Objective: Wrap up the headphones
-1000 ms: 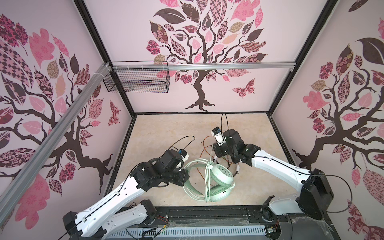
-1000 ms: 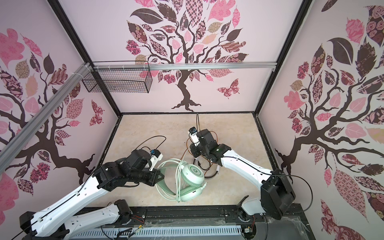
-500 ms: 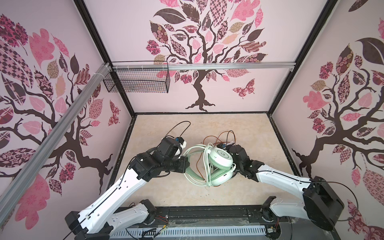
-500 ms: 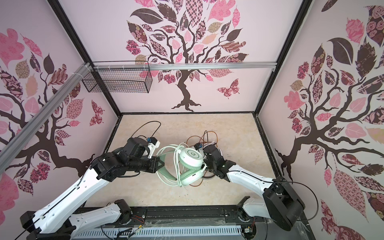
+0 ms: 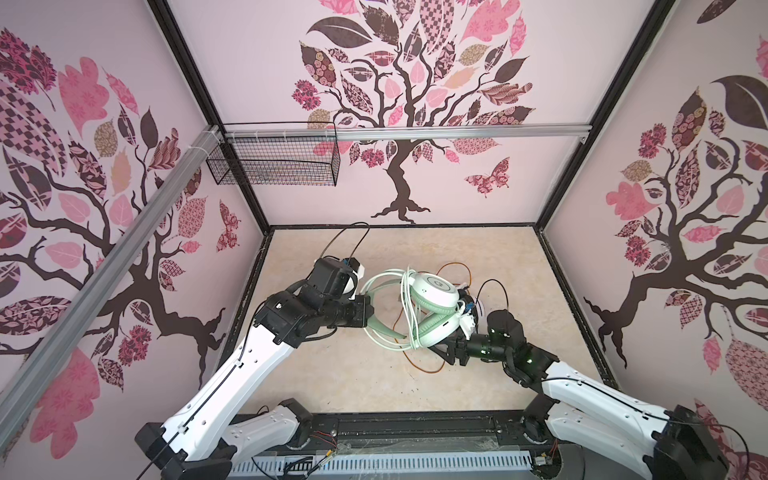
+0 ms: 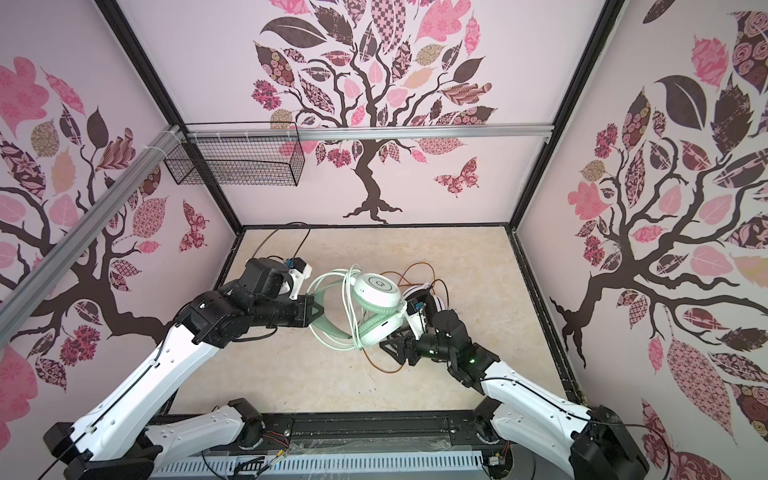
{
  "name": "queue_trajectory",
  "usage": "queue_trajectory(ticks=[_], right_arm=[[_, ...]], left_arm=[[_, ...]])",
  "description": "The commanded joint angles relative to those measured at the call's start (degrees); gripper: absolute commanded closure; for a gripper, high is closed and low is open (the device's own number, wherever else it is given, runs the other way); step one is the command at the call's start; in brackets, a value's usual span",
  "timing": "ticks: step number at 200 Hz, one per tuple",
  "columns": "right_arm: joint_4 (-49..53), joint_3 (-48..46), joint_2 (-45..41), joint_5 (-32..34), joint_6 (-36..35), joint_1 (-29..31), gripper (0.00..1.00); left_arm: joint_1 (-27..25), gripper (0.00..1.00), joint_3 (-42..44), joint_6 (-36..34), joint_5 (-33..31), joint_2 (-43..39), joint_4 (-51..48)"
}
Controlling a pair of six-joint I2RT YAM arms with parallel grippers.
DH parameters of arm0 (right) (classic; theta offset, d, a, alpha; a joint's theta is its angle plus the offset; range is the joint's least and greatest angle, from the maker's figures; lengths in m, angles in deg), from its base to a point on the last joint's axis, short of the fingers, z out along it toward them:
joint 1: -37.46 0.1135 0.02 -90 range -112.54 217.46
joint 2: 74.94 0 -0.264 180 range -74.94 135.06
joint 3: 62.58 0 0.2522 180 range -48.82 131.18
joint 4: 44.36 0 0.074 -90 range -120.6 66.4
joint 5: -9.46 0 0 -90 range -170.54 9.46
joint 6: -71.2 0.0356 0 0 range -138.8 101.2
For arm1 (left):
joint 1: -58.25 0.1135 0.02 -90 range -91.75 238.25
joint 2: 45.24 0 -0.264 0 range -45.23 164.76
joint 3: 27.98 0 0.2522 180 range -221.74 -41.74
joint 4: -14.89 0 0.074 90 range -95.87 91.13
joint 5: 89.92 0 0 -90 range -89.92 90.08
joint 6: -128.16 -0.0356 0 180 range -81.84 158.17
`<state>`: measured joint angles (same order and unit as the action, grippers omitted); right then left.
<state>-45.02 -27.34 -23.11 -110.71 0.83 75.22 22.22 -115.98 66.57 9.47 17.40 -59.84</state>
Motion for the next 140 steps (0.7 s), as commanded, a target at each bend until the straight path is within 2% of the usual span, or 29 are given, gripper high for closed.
queue_trajectory(ticks=[1, 20, 52, 103, 115, 129, 140], right_arm=[[-6.7, 1.3, 2.7, -3.3, 0.7, -0.1, 0.35], [-12.9, 3.1, 8.5, -5.8, 1.3, -0.1, 0.35], [-18.8, 6.1, 15.2, -6.3, -1.0, -0.1, 0.34], [-20.7, 8.8, 18.5, -4.5, -5.1, -0.2, 0.35], [-22.1, 9.1, 19.2, -5.8, -5.5, -0.2, 0.45], [-23.8, 9.5, 20.4, -8.3, -4.7, -0.1, 0.70], [-26.0, 9.3, 21.4, -10.1, -3.2, -0.1, 0.85]], left_arm=[[0.1, 1.00, -3.7, 0.0, 2.4, -0.8, 2.6], [0.1, 1.00, -4.2, 0.0, 2.5, -0.8, 2.0], [0.0, 1.00, -4.8, 0.2, 3.3, -0.9, 1.7], [0.1, 1.00, -5.3, 0.0, 4.2, -1.5, 1.1], [0.0, 1.00, -5.5, -0.1, 4.1, -1.5, 0.9], [0.1, 1.00, -5.8, -0.3, 3.9, -1.3, 0.5], [0.1, 1.00, -6.2, -0.4, 3.6, -1.2, 0.2]])
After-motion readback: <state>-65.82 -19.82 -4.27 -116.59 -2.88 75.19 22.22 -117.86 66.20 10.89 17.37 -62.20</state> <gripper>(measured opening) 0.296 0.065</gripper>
